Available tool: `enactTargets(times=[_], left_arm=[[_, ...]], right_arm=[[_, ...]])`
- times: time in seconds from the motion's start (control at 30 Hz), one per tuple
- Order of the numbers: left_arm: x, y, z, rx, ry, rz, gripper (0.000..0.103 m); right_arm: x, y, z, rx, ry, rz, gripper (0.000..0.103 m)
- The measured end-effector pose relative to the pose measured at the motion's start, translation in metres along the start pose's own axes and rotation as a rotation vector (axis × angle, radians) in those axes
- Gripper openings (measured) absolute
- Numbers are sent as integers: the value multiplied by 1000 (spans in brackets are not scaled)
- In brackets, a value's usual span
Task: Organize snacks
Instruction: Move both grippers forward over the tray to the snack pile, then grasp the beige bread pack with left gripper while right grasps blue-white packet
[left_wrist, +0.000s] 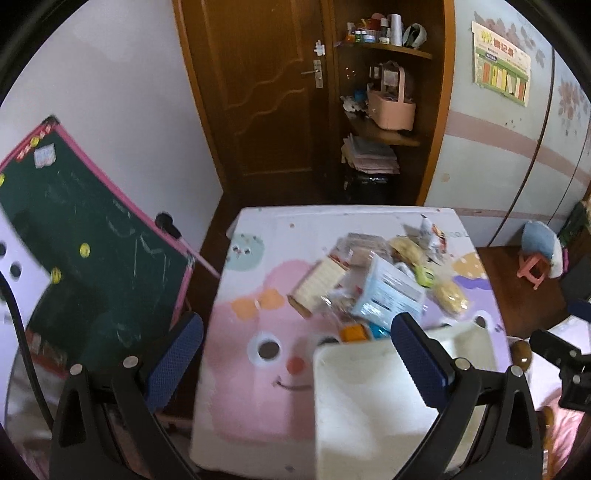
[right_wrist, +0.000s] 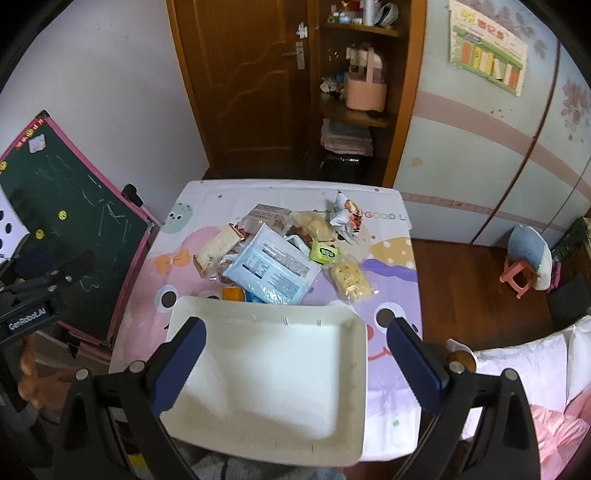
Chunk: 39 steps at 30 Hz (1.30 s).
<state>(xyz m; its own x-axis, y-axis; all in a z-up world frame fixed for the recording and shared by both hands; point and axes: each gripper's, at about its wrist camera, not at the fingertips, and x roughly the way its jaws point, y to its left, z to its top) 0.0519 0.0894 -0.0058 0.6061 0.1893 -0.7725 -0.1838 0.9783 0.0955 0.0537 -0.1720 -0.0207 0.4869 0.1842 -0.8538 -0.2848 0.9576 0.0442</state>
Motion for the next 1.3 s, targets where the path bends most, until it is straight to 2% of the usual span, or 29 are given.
enactTargets(times=[0.07,0.3,0.5,0.67,0.83,0.87,0.97,1.13,1.23,1.3], left_arm=[[20,4,7,21,-8,-17,102],[138,15,33,103,81,-110,102],[241,6,29,238,141,-142,102],[298,9,19,271,207,-183,102],[328,8,12,303,243,-197,102],[333,4,11,310,247,-207,102],[342,-7,11,320,267,-239,102],[361,-31,15,320,308,-282,102],[374,-40,15,297,349,-299,102],[382,-44,13,275,382,-301,102]], right_arm=[[20,3,12,-3,25,4,99],[132,20,57,69,157,-3,99],[222,46,88,147,228,-7,99],[300,68,97,169,325,-119,94],[338,72,84,186,415,-220,87],[343,72,80,186,436,-248,85],[342,64,73,226,447,-245,75],[322,55,72,256,415,-205,37],[306,50,76,263,371,-185,24],[295,40,75,286,353,-157,19]])
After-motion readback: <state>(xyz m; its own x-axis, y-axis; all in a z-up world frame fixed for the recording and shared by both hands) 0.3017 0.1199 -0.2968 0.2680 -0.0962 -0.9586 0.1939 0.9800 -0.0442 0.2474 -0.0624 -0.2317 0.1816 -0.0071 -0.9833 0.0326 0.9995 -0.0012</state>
